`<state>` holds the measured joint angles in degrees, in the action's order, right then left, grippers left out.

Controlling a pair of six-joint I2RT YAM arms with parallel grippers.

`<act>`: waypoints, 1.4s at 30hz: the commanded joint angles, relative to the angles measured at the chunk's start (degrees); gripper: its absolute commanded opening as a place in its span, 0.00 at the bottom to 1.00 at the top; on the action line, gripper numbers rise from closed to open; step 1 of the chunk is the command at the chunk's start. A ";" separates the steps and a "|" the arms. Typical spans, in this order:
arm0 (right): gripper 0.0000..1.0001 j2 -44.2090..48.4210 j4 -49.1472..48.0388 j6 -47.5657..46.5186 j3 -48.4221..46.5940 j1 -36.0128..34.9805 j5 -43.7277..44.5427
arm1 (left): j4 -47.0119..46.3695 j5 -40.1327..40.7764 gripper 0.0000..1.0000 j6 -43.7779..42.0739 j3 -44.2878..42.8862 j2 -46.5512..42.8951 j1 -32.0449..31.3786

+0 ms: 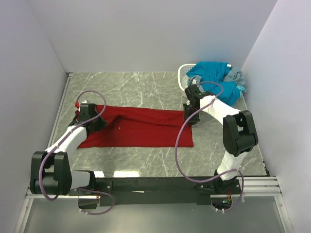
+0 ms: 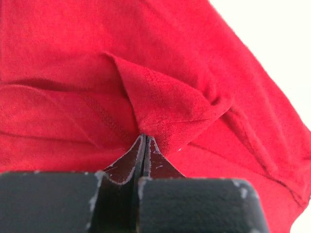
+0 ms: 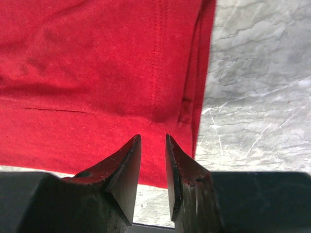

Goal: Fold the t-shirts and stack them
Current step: Fold the tshirt

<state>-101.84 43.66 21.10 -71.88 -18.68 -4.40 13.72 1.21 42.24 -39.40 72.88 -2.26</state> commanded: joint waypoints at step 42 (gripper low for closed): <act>0.37 -12.14 -1.21 -4.40 -30.75 -25.70 -7.72 | 15.21 2.49 0.73 0.39 0.37 -7.68 21.23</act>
<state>-110.63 42.46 18.52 -97.10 -41.15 -9.19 30.48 5.85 46.06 -39.46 63.11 15.70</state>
